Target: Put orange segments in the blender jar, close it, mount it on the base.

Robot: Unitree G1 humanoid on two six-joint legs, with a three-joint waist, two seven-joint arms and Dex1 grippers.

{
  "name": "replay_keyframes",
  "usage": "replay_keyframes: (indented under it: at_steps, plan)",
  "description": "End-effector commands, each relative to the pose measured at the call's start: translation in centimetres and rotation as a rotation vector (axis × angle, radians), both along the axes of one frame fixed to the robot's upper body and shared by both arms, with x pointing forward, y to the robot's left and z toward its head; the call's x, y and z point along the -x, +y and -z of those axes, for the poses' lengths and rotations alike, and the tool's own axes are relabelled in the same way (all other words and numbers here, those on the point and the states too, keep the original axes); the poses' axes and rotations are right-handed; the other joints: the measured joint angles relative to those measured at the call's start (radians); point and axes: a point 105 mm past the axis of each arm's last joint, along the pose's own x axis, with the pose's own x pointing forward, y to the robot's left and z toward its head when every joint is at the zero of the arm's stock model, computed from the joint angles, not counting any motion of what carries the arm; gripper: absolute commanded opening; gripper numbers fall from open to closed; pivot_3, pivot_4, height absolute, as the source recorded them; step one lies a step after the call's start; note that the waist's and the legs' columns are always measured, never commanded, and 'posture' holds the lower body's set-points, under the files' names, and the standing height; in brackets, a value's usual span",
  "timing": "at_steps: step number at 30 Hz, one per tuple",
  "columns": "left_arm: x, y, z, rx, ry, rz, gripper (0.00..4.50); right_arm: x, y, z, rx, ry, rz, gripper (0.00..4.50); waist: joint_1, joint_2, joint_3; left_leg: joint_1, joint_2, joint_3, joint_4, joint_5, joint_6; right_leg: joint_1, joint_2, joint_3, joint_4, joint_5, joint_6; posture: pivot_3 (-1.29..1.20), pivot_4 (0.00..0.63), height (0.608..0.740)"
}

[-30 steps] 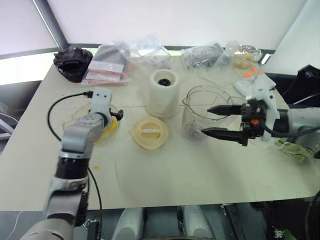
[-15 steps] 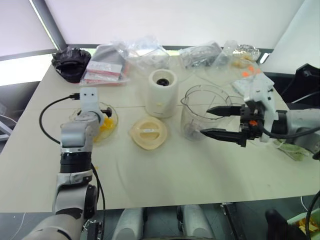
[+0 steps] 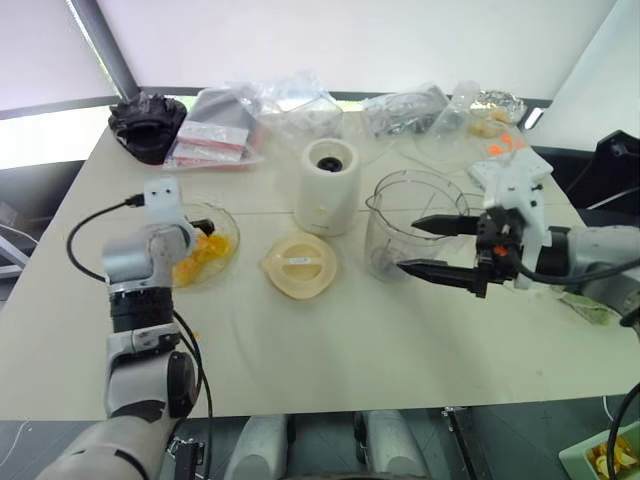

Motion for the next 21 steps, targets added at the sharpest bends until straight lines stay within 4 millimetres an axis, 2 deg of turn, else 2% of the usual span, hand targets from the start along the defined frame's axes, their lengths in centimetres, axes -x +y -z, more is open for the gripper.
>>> replay_keyframes:
  at_steps: [1, 9, 21]
  plan:
    - [-0.7, -0.1, -0.9, 0.0, -0.021, 0.017, 4.45, 0.2, 0.0, -1.4, -0.011, -0.081, 0.004, 3.87, 0.0, 0.0, 0.0, 0.0, 0.0, 0.0, 0.0, 0.0, 0.0, 0.0, 0.0, 0.0, 0.0, 0.0, 0.0, 0.0, 0.15, 0.74]
    - [-1.3, -0.7, 1.6, -0.002, 0.057, 0.117, 4.45, 0.2, 0.0, -1.4, -0.008, -0.091, 0.02, 3.87, 0.0, 0.0, 0.0, 0.0, 0.0, 0.0, 0.0, 0.0, 0.0, 0.0, 0.0, 0.0, 0.0, 0.0, 0.0, 0.0, 0.15, 0.74]
    - [-1.3, -1.1, 3.3, -0.016, 0.145, 0.233, 4.45, -0.1, 0.0, -1.6, -0.008, -0.11, 0.034, 3.87, 0.002, 0.001, 0.0, 0.0, 0.001, 0.0, 0.0, 0.0, 0.0, 0.0, -0.001, 0.0, 0.0, 0.0, 0.0, 0.0, 0.15, 0.74]
